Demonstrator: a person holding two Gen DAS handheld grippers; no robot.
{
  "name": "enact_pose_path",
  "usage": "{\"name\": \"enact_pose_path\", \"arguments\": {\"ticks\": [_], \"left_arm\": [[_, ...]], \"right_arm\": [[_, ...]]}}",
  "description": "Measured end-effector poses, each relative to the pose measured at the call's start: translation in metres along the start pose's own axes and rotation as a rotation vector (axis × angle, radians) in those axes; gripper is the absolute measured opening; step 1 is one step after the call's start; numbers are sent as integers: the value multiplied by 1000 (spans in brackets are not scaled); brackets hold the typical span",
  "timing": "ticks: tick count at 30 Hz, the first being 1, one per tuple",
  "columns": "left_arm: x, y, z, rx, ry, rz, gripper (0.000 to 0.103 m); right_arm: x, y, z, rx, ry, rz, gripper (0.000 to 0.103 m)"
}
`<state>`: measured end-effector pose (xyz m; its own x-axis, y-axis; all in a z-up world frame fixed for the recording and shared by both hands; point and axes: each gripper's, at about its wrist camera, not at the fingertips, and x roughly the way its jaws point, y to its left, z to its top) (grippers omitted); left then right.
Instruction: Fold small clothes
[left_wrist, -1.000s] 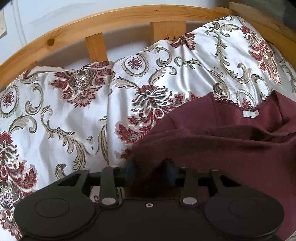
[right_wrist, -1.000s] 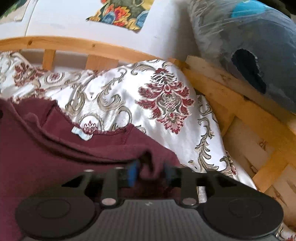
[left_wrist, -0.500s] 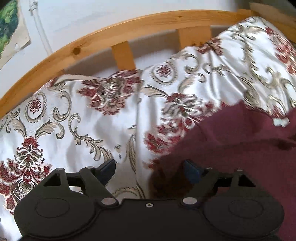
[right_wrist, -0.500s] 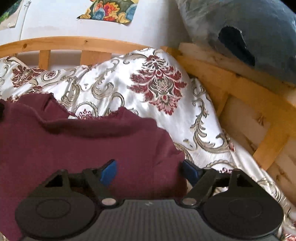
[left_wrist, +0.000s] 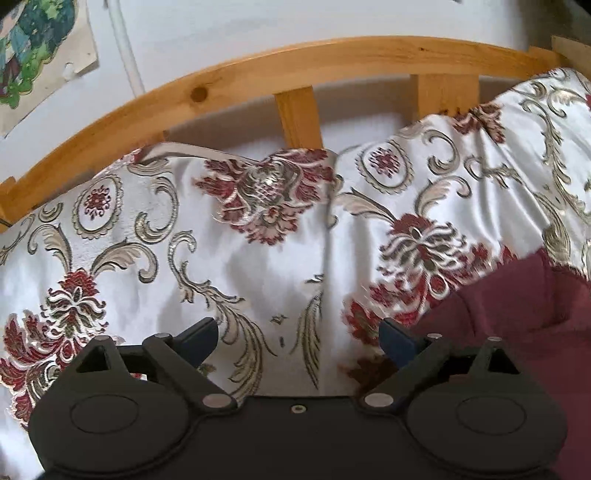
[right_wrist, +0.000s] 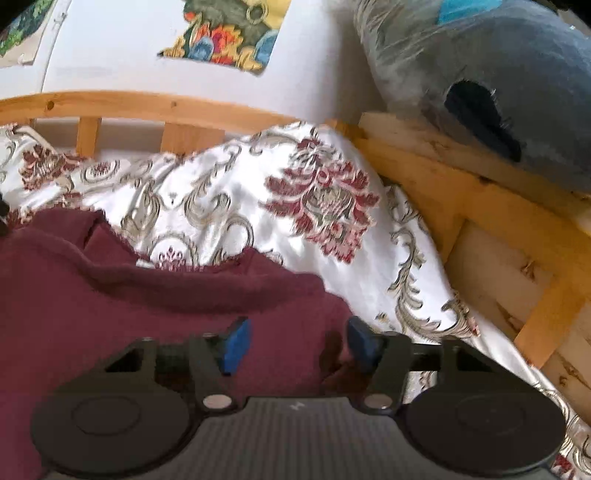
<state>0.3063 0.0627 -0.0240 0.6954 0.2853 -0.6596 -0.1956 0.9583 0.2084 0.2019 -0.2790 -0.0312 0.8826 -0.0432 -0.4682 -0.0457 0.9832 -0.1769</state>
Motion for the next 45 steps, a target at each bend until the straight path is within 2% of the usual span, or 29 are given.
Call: {"name": "enact_pose_path", "arguments": {"ticks": [1, 3, 4, 5, 7, 10, 15, 21, 25, 28, 31, 39, 42, 45], "left_arm": [[-2, 2, 0, -10, -2, -10, 95], [-6, 5, -2, -25, -6, -34, 95], [-10, 5, -4, -30, -8, -46, 95], [-14, 6, -7, -33, -15, -67, 95], [-21, 6, -14, -24, -41, -107, 96], [-30, 4, -20, 16, -71, -109, 96], [-37, 12, -23, -3, -82, -124, 97], [-37, 8, -47, 1, -62, -204, 98], [-32, -9, -61, 80, -40, -185, 98], [-26, -20, -68, 136, -18, -127, 98], [-21, -23, -73, 153, -3, -110, 98], [-16, -21, -71, 100, 41, -82, 101], [-19, -20, -69, 55, 69, -73, 101], [-30, -21, -69, 3, 91, -28, 101]], "right_arm": [[1, 0, -1, 5, 9, 5, 42], [4, -2, -3, 19, 26, 16, 32], [4, -4, -3, 31, 27, 22, 20], [4, -7, -3, 50, 28, 26, 14], [2, -16, -2, 104, 25, 42, 11], [-6, -23, 1, 138, 18, 36, 10], [-20, -32, 0, 151, 36, 18, 9], [-15, -33, -7, 168, 54, 17, 10], [-18, -26, -9, 120, 47, -18, 19], [-24, -17, -11, 58, 46, -58, 36], [-25, -8, -15, -3, 51, -93, 42], [-19, -11, -17, 43, 76, -86, 52], [-26, -15, -18, 71, 54, -59, 65], [-37, -18, -16, 99, 12, -19, 81]]}}
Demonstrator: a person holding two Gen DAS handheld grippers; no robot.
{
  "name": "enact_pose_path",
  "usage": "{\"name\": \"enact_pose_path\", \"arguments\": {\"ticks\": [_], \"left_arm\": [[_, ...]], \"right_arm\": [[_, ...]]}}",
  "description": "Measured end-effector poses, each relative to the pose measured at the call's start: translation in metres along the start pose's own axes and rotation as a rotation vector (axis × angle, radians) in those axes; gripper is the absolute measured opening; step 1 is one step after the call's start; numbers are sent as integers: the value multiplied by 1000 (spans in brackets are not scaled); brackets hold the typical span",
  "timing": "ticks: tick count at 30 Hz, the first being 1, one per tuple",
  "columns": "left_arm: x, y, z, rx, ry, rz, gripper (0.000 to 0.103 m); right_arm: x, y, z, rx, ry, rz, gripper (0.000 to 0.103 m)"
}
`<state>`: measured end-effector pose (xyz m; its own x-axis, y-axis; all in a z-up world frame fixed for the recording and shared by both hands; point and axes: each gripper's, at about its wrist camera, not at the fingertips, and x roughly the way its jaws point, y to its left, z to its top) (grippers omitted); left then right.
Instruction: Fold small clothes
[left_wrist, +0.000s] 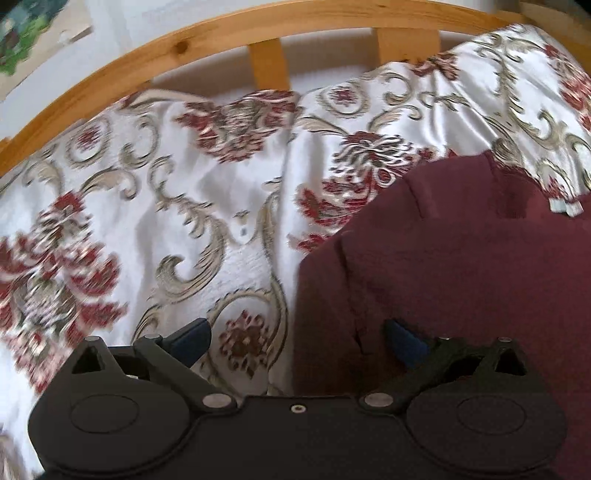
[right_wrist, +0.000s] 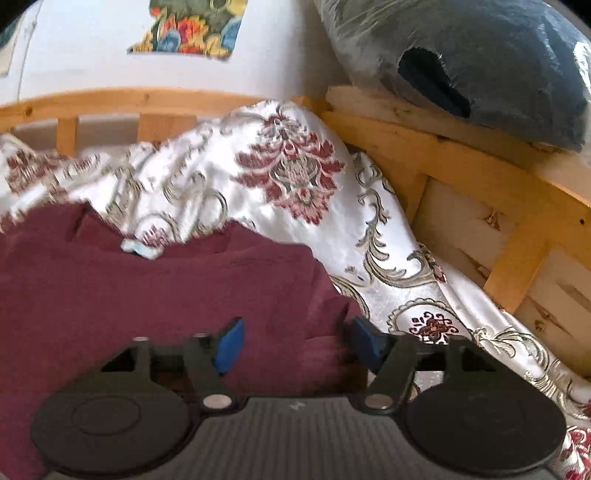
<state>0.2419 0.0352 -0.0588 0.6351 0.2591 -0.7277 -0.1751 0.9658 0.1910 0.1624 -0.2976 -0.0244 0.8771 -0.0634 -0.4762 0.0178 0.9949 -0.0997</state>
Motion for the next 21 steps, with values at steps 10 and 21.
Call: {"name": "enact_pose_path", "arguments": {"ticks": [10, 21], "left_arm": [[-70, -10, -38, -100, -12, -22, 102], [-113, -23, -85, -70, -16, -41, 102]], "right_arm": [[-39, 8, 4, -41, -111, -16, 103], [-58, 1, -23, 7, 45, -11, 103]]}}
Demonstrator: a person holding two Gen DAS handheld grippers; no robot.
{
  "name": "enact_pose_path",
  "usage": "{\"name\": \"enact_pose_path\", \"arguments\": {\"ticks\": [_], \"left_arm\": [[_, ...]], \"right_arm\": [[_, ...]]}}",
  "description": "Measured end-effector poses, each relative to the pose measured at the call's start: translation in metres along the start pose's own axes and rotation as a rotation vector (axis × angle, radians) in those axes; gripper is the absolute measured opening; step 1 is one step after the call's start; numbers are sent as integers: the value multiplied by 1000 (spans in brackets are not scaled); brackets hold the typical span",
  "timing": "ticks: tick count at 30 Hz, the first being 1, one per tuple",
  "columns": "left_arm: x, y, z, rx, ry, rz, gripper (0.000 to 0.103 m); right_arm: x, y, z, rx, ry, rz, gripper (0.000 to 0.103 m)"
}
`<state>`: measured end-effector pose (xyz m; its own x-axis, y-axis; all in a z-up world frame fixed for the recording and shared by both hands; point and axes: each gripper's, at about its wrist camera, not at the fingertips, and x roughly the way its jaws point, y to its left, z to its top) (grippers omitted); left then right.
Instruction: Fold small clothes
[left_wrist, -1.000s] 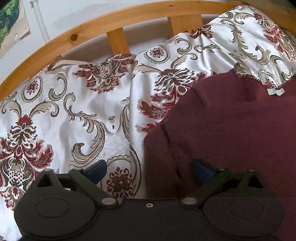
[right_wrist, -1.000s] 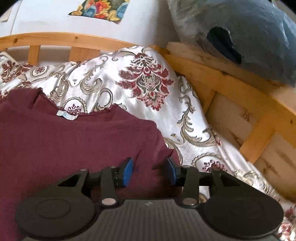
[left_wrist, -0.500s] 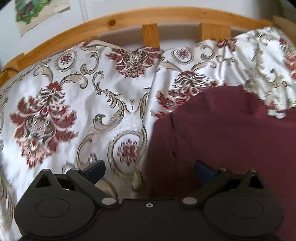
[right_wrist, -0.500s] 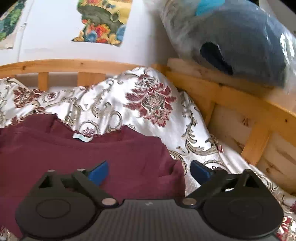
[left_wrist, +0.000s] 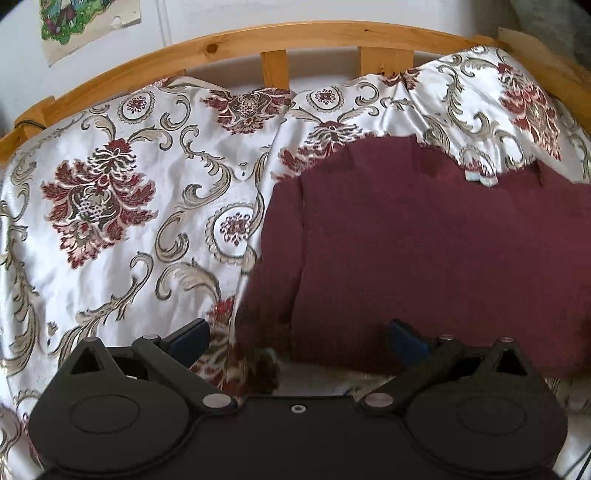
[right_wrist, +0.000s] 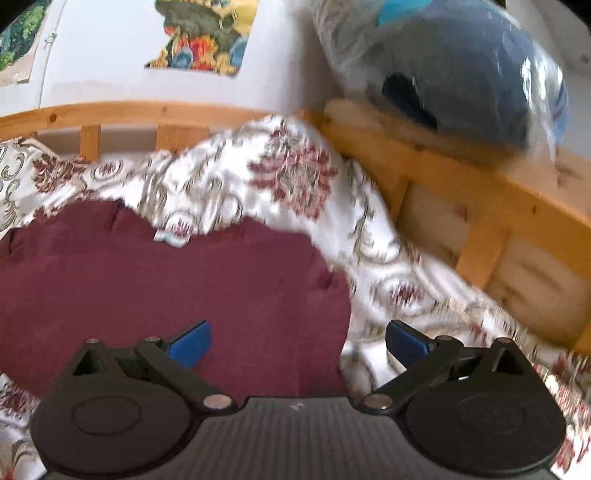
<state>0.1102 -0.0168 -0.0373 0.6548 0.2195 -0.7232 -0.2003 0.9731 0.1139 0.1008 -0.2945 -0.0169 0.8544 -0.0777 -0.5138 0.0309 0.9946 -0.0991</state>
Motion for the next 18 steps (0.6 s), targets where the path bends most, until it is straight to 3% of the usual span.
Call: {"name": "enact_pose_path", "arguments": {"ticks": [3, 6, 14, 18], "left_arm": [[-4, -12, -10, 74, -29, 15, 102], [-4, -23, -16, 131, -34, 5, 102], [2, -27, -18, 119, -11, -31, 102], [2, -23, -17, 99, -2, -36, 102]], "right_arm": [[3, -1, -1, 24, 11, 29, 102], [4, 1, -2, 15, 15, 41, 85], [9, 11, -5, -38, 26, 20, 48], [3, 8, -5, -36, 10, -8, 44]]}}
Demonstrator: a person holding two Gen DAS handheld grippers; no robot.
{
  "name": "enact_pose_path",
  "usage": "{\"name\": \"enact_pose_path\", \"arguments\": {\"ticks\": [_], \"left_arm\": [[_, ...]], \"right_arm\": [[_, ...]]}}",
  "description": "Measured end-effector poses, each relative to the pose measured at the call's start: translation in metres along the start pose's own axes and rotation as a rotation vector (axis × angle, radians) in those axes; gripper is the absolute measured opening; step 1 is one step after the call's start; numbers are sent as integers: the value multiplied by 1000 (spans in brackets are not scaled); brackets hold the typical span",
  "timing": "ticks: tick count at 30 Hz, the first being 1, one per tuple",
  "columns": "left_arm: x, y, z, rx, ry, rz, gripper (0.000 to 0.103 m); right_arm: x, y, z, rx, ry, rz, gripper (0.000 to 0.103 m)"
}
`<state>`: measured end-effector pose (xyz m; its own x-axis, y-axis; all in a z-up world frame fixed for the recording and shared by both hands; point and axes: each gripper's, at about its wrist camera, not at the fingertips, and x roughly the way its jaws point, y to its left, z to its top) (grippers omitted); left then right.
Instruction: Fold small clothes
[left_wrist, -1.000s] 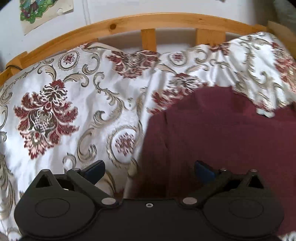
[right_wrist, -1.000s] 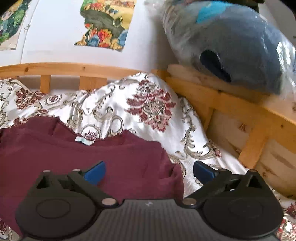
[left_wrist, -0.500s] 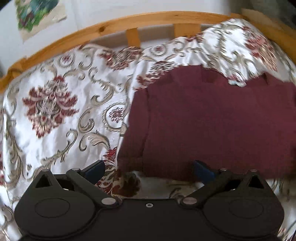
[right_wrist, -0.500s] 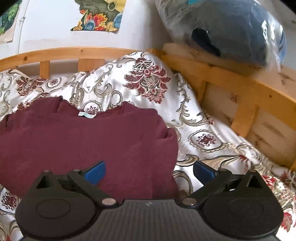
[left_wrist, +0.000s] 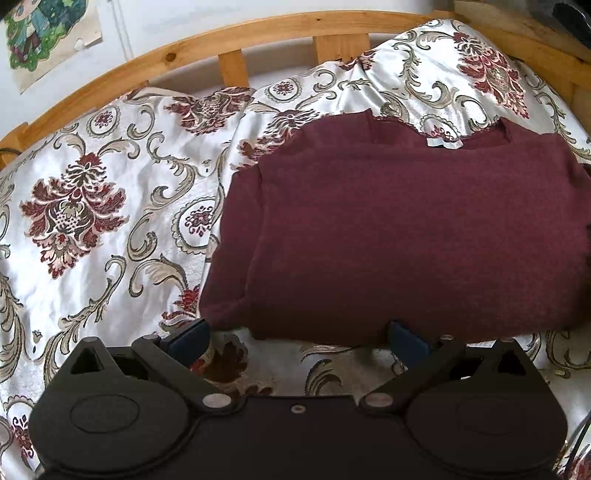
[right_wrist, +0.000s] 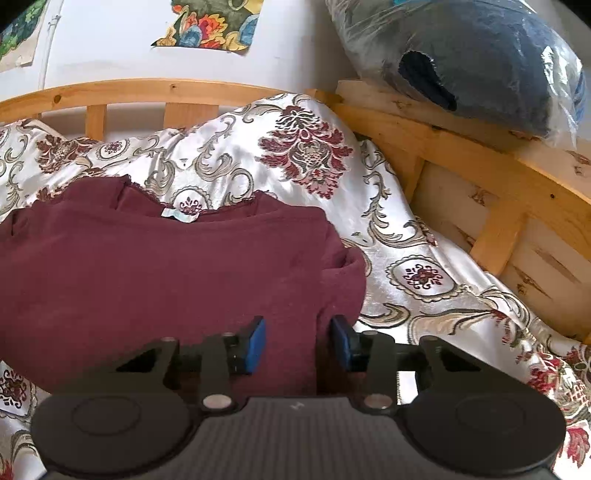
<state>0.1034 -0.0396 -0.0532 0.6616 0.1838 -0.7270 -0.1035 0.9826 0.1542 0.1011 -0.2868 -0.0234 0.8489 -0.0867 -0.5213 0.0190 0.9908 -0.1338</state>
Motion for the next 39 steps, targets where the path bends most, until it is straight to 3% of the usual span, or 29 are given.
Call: {"name": "enact_pose_path", "arguments": {"ticks": [4, 6, 15, 28, 30, 31, 32, 34, 39], "left_arm": [[-1, 5, -2, -18, 4, 6, 102], [0, 7, -3, -28, 8, 7, 102], [1, 11, -4, -59, 26, -9, 102], [1, 27, -3, -124, 0, -20, 102], [1, 32, -2, -143, -15, -29, 102], [1, 35, -1, -152, -27, -39, 102], [0, 39, -1, -163, -47, -49, 102], [1, 48, 1, -180, -93, -55, 102], [14, 71, 12, -220, -135, -98, 102]], "right_arm": [[-10, 4, 5, -36, -64, -13, 44], [-6, 4, 5, -28, -41, 14, 44], [6, -18, 0, 123, 66, 79, 7], [-8, -23, -9, 130, 90, 96, 8], [-10, -20, -8, 111, 69, 88, 13], [-11, -17, -7, 98, 56, 83, 23], [-12, -16, -7, 87, 46, 83, 40], [-13, -10, -5, 62, 20, 83, 60], [-16, 13, -3, -21, -48, 77, 88]]}}
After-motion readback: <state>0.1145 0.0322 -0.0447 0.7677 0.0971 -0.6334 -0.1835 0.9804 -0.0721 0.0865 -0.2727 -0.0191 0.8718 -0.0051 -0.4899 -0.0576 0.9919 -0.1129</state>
